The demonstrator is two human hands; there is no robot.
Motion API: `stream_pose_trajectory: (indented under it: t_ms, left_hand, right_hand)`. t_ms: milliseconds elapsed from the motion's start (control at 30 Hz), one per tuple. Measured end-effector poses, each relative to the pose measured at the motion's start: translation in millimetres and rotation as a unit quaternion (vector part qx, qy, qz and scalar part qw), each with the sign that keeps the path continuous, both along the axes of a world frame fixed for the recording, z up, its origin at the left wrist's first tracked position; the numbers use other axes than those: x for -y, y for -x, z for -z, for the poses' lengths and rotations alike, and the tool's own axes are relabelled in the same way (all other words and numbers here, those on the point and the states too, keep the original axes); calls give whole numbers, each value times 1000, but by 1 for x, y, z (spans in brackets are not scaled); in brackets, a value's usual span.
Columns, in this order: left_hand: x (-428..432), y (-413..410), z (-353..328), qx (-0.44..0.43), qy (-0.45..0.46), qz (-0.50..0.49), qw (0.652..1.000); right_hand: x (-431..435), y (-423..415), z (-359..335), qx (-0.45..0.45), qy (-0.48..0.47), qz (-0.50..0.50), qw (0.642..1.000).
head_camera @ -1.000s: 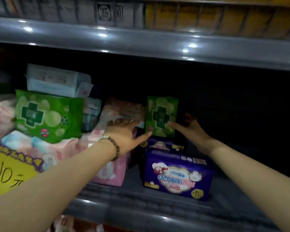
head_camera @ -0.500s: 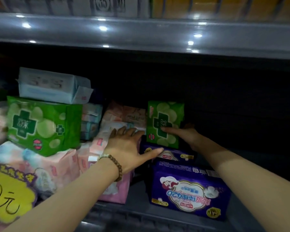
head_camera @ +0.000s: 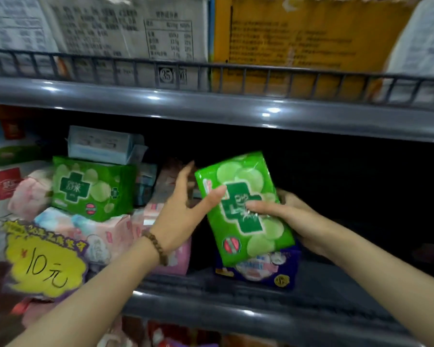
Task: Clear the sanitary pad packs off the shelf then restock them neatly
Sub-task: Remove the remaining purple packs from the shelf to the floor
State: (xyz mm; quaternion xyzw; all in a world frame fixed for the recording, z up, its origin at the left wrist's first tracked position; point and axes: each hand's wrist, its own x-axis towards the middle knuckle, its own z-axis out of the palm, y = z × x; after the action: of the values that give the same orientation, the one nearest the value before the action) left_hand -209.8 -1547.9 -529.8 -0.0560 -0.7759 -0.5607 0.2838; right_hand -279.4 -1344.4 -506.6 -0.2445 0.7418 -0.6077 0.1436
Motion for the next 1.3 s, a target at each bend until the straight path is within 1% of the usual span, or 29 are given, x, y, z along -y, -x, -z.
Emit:
stream_pose_trajectory:
  t_ms: [33, 67, 200, 300, 367, 433, 500, 533, 600, 667, 700, 800, 900, 1000, 1067, 1167, 1300]
  left_hand:
    - [-2, -12, 3, 21, -42, 24, 999]
    - [-3, -27, 6, 48, -53, 37, 997]
    - [0, -68, 25, 141, -15, 76, 987]
    - [-6, -96, 50, 239, -13, 171, 956]
    - [-13, -119, 72, 289, -16, 211, 934]
    - [-18, -139, 98, 304, -47, 195, 931]
    - [-21, -156, 124, 308, -95, 144, 936]
    - [-20, -163, 137, 312, -119, 124, 934]
    - [-21, -178, 160, 331, -170, 114, 921]
    - [-22, -191, 180, 369, -229, 118, 893]
    - [-25, -197, 187, 389, -244, 121, 880]
    - [-26, -209, 216, 461, -222, 118, 851]
    - [-19, -222, 242, 536, -192, 130, 812]
    - [-16, -231, 268, 591, -143, 162, 777]
    - [-19, -233, 289, 608, -133, 146, 769]
    - [-23, -232, 319, 618, -145, 115, 764]
    - [-24, -230, 345, 618, -164, 67, 766]
  right_hand:
    - [-6, -12, 3, 9, -24, -18, 1000]
    - [-12, -26, 6, 21, -41, -36, 998]
    - [-26, -64, 25, 63, -111, -106, 986]
    - [-32, -90, 55, 98, -148, -140, 974]
    - [-35, -111, 79, 108, -164, -144, 970]
    - [-38, -129, 103, 87, -169, -113, 975]
    - [-42, -142, 128, 50, -161, -47, 985]
    - [-45, -149, 140, 47, -145, -16, 988]
    - [-48, -164, 163, 86, -117, 17, 989]
    - [-50, -180, 186, 158, -82, 23, 984]
    - [-50, -187, 196, 195, -64, 22, 978]
    - [-50, -205, 228, 265, -40, 54, 962]
    - [-51, -224, 265, 324, -47, 76, 942]
    - [-48, -239, 300, 385, -55, 96, 916]
    - [-43, -240, 325, 400, -48, 132, 906]
    - [-36, -240, 353, 420, -40, 185, 888]
    - [-30, -245, 377, 426, -40, 207, 880]
